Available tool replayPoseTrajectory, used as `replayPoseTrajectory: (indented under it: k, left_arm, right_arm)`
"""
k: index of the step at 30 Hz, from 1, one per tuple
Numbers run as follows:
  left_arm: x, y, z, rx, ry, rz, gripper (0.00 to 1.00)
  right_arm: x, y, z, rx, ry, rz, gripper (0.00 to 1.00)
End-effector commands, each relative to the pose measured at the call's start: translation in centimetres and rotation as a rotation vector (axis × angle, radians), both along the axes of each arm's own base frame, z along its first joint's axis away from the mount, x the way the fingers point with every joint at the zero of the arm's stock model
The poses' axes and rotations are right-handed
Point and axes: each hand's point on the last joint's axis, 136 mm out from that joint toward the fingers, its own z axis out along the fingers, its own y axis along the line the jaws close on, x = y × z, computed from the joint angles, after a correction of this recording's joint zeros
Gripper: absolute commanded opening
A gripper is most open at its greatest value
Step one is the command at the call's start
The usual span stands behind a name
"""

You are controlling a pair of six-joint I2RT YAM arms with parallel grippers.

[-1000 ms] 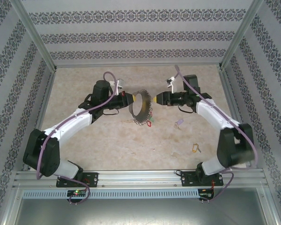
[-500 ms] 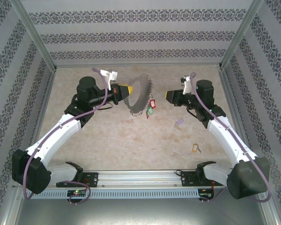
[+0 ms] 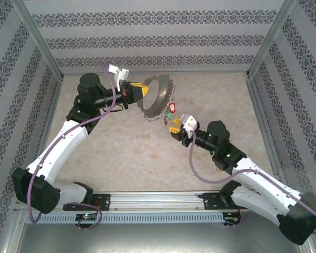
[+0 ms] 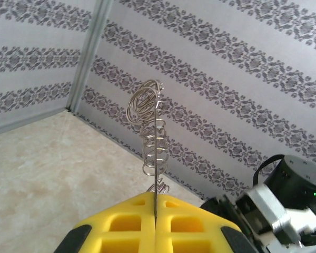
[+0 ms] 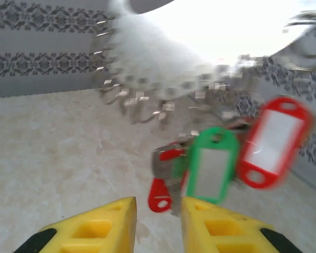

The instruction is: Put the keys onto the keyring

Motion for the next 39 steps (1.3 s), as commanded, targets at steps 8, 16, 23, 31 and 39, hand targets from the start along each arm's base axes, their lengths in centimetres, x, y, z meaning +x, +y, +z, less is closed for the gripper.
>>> replayPoseTrajectory:
  k: [8, 16, 23, 31, 39]
  left_arm:
    - [-1.2, -0.2, 2.1, 0.022, -0.061, -0.083, 0.00]
    - [-1.6, -0.2, 2.5, 0.020, -0.062, -0.093, 0.00]
    - [-1.6, -0.3, 2.3, 0.017, -0.052, -0.100, 0.00]
    - [-1.6, -0.3, 2.3, 0.013, -0.044, -0.099, 0.00]
    - [-1.4, -0.3, 2.1, 0.009, -0.033, -0.094, 0.00]
  right_arm:
    - [-0.5, 2.7, 3.6, 0.047, -0.239, 0.015, 0.29]
    - [0.1, 3.3, 3.2, 0.053, -0.223, 0.002, 0.29]
    - [0.6, 3.3, 3.7, 0.069, -0.244, -0.032, 0.26]
    - [1.1, 3.7, 3.4, 0.061, -0.245, -0.039, 0.22]
    - [1.6, 3.9, 3.6, 0.064, -0.253, -0.066, 0.18]
